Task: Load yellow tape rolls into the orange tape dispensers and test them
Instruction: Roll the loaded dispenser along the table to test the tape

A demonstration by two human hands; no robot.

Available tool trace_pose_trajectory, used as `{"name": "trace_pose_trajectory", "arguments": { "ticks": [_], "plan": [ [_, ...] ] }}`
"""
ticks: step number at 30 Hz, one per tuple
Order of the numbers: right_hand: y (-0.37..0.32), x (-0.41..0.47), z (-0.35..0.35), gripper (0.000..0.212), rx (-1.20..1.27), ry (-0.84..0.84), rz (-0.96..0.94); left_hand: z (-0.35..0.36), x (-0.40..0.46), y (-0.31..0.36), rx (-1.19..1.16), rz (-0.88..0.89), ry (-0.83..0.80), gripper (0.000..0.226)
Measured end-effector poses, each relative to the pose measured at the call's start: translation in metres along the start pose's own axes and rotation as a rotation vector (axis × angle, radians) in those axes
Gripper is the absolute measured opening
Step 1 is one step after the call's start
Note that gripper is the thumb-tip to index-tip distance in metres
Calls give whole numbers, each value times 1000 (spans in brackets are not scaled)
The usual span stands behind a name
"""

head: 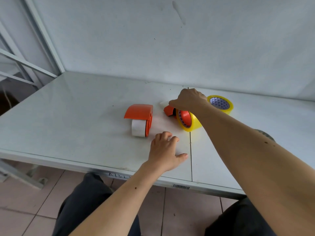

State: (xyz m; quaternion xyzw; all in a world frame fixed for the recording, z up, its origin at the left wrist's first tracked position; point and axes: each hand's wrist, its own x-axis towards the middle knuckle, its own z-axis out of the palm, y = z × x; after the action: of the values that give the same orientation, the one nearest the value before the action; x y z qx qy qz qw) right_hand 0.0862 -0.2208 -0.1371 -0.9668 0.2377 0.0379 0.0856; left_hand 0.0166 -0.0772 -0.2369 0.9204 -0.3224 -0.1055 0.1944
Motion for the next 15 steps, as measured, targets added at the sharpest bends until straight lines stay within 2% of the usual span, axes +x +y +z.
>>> {"name": "trace_pose_trajectory", "arguments": {
  "ticks": [6, 11, 15],
  "plan": [
    [-10, 3, 3, 32, -116, -22, 9, -1, 1, -2, 18, 11, 8, 65],
    [-10, 6, -4, 23, -221, -25, -31, -7, 5, -2, 34, -13, -69, 70],
    [-11, 7, -5, 36, -276, -60, -53, -9, 7, -5, 76, -28, -173, 74]
  ]
}}
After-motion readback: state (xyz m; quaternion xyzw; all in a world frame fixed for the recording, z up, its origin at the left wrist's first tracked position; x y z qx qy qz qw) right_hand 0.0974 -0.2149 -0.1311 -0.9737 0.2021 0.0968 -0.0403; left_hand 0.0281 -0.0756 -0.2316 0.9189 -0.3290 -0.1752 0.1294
